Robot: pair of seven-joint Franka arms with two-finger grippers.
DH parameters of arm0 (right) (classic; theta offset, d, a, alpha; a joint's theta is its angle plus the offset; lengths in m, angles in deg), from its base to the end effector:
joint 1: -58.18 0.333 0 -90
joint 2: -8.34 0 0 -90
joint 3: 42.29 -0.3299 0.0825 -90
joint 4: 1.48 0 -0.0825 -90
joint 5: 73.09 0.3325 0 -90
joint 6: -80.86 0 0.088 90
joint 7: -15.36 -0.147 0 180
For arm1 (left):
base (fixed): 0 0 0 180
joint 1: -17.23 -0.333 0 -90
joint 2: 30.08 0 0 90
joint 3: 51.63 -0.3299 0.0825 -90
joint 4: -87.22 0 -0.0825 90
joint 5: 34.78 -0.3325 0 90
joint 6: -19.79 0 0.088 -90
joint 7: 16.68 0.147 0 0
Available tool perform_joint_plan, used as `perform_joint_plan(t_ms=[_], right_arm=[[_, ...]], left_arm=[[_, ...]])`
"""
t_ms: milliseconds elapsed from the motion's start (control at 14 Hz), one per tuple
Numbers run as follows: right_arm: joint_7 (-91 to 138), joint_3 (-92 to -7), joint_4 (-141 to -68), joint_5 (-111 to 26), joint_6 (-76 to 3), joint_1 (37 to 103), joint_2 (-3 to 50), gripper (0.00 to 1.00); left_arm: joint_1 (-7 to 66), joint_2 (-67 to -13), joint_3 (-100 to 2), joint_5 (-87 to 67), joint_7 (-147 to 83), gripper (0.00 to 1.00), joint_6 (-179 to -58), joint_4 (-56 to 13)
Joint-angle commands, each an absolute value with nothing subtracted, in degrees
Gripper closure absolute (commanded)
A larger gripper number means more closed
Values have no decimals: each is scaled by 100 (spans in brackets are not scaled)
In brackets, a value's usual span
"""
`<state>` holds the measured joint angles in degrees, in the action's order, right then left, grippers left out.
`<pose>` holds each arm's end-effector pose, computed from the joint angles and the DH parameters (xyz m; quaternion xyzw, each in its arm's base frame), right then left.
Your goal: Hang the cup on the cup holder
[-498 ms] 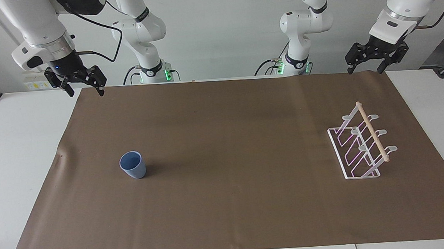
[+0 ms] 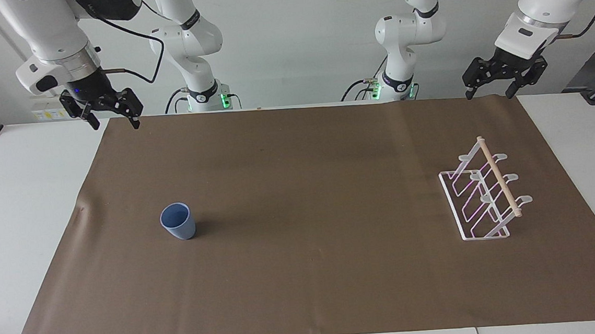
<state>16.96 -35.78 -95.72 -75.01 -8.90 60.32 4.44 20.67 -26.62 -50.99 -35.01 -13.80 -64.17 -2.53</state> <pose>0.4776 -0.0434 0.6002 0.9996 -0.0240 -0.0059 0.0126 0.4697 -0.0331 0.6207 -0.9980 0.0605 0.0203 0.0025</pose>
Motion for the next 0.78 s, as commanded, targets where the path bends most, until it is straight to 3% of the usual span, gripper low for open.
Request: perform_joint_plan(t_ms=[0, 712], right_arm=[[1782, -3597, -9640, -7563, -834, 6029, 359, 0], [1835, -3597, -9824, -7563, -1184, 6029, 298, 0]], left_arm=[[2136, -2586, -5119, -3592, -1466, 0, -6345, -286], [2066, -2586, -5136, -3592, -1475, 0, -6388, -295]])
